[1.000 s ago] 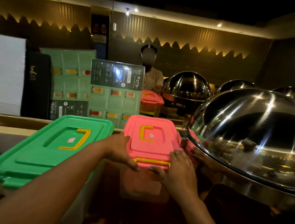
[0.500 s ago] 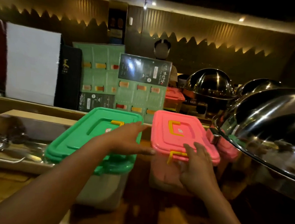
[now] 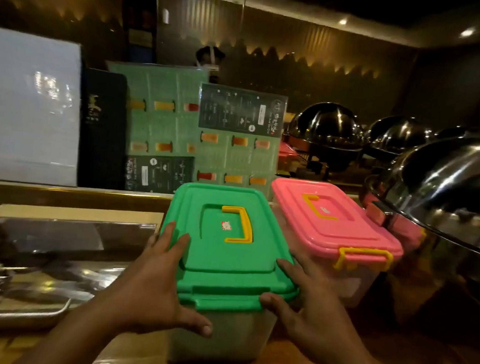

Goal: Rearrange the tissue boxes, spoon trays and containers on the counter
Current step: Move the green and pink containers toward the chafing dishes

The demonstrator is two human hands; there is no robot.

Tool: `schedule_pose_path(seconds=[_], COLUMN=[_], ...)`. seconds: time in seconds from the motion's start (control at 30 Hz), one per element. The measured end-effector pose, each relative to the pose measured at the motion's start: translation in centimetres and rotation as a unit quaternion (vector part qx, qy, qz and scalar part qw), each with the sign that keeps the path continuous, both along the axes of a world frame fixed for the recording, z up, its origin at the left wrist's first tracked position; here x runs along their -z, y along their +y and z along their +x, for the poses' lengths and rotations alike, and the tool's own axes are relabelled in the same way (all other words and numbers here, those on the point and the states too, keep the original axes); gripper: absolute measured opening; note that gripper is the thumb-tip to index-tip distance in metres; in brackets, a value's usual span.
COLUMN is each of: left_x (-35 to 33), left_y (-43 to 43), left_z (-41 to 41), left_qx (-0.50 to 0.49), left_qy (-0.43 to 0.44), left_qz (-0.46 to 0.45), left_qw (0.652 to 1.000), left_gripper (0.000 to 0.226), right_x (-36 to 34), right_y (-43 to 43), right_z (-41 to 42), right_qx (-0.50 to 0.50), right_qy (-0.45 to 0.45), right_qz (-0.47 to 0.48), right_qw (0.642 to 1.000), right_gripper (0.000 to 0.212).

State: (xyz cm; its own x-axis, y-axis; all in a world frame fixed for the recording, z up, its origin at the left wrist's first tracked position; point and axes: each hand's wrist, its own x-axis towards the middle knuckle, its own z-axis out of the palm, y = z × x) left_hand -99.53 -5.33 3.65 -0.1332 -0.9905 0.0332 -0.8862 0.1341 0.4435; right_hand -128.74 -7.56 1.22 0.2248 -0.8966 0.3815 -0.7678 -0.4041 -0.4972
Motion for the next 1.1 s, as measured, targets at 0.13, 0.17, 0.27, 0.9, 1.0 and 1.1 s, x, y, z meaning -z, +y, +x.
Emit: schedule_pose_path(seconds=[0.13,0.17,0.27,0.9,1.0,1.1], left_x=[0.2,0.2,0.3,-0.5,-0.6,-0.6], left_y=[-2.3,-3.0,-4.9,-9.5,-9.5,-9.3], left_z=[0.4,0.3,-0.4,-1.6,-1.5,-1.3], left_qx=[0.01,0.01,0.011,0.007,0.006,0.0], left_qy=[0.006,0.01,0.014,-0.011,-0.021,-0.022], left_qz=[-0.002,-0.004,-0.016,-0.009,-0.021,-0.024], left_qw=[1.0,1.0,1.0,1.0,1.0,0.999], left_gripper=[0.168,0.171,0.173,0.172,0.17,0.167], right_x=[0.3,0.3,-0.1,0.7,1.1,1.3], right_y=[-0.5,-1.0,-2.7,-7.6,-8.1,-8.3], right_z=[0.6,0.6,0.1,-0.7,-0.8,-0.9], right_qx=[0.049,0.061,0.095,0.142,0.143,0.149], right_qy=[0.041,0.045,0.071,0.082,0.076,0.095], right_qz=[-0.019,-0.024,-0.008,-0.036,-0.055,-0.075], right_qw=[0.998,0.997,0.993,0.986,0.985,0.981], right_gripper=[0.092,0.091,0.095,0.098,0.09,0.083])
